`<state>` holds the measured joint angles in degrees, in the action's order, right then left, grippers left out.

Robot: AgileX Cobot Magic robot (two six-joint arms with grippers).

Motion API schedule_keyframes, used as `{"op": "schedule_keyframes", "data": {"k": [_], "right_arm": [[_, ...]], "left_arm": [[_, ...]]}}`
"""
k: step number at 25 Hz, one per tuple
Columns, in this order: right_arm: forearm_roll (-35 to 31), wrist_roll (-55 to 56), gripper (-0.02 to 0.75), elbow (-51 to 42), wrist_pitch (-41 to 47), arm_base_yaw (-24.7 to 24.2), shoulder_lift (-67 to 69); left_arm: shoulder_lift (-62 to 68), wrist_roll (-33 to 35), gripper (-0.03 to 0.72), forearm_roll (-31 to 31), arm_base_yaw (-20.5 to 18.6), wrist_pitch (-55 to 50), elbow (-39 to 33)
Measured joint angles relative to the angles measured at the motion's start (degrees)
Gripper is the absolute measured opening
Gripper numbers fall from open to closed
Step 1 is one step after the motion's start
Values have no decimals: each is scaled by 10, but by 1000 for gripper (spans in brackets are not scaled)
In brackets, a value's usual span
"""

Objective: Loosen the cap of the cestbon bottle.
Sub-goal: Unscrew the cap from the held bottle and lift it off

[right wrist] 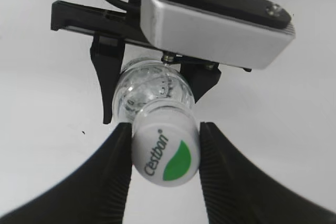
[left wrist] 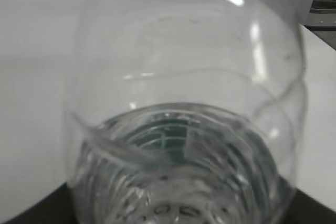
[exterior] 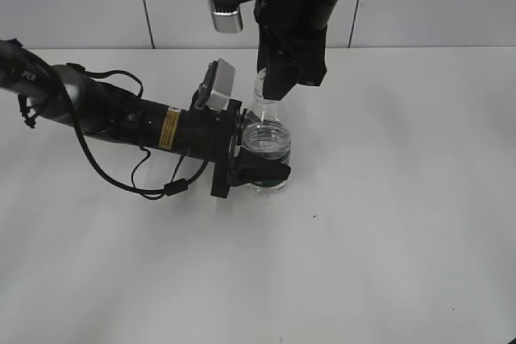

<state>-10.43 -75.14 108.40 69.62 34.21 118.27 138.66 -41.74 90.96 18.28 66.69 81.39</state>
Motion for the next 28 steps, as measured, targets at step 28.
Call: {"op": "schedule_keyframes", "data": {"k": [28], "right_arm": [[9, -12, 293, -1, 3, 0, -19]], "left_arm": [[0, 0, 401, 1, 0, 2, 0]]}}
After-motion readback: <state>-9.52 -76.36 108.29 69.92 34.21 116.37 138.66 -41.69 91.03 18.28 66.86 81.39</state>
